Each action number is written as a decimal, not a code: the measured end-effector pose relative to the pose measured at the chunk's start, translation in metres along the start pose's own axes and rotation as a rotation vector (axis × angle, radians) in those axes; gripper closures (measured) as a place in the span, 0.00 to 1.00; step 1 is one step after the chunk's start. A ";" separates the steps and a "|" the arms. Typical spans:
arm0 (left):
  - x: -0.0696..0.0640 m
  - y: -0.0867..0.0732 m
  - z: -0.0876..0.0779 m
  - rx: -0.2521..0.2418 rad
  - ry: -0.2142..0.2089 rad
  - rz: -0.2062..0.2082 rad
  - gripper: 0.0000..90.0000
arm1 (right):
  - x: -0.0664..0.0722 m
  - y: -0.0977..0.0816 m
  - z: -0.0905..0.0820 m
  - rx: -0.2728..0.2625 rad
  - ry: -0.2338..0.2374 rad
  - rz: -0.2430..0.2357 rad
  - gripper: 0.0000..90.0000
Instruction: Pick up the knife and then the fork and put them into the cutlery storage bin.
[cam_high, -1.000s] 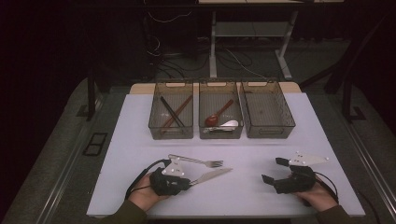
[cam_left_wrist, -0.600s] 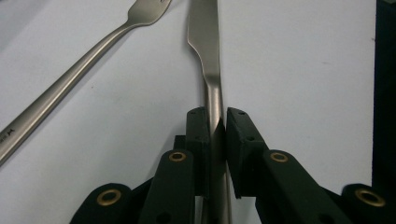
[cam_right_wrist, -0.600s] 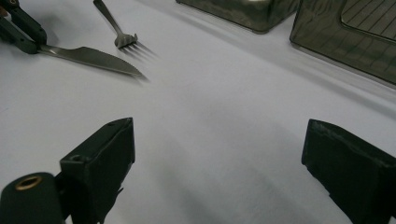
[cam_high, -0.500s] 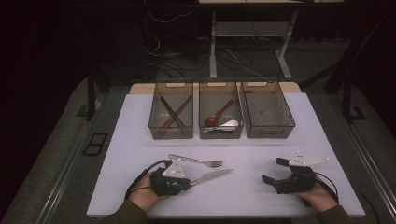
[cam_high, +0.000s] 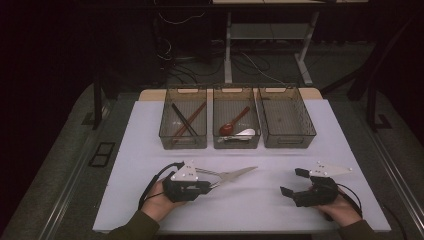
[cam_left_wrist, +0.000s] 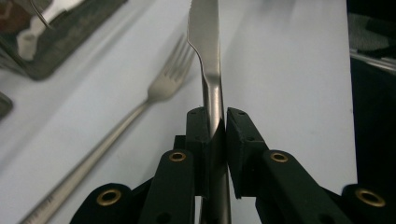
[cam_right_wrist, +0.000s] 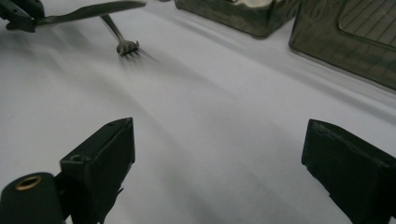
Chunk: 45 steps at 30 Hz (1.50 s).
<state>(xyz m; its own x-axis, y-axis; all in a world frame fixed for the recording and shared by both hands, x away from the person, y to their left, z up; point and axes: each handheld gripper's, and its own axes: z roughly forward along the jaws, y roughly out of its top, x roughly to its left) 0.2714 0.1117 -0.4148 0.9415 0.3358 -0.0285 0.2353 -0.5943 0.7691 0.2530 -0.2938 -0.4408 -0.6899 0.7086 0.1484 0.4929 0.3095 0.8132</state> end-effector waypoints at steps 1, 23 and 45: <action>0.001 0.003 0.001 -0.005 0.007 0.000 0.87 | 0.001 0.003 0.001 0.002 0.009 0.003 0.10; 0.004 0.066 0.030 -0.158 0.098 0.015 0.87 | 0.027 0.077 0.041 -0.199 0.248 0.209 0.50; 0.006 0.072 0.038 -0.200 0.128 -0.003 0.87 | 0.025 0.103 0.057 -0.321 0.338 0.331 0.97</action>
<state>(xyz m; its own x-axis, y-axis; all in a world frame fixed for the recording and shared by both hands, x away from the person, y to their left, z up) 0.3032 0.0428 -0.3842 0.8996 0.4349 0.0400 0.1738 -0.4405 0.8808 0.3171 -0.2083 -0.3857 -0.6831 0.4765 0.5534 0.5622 -0.1405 0.8149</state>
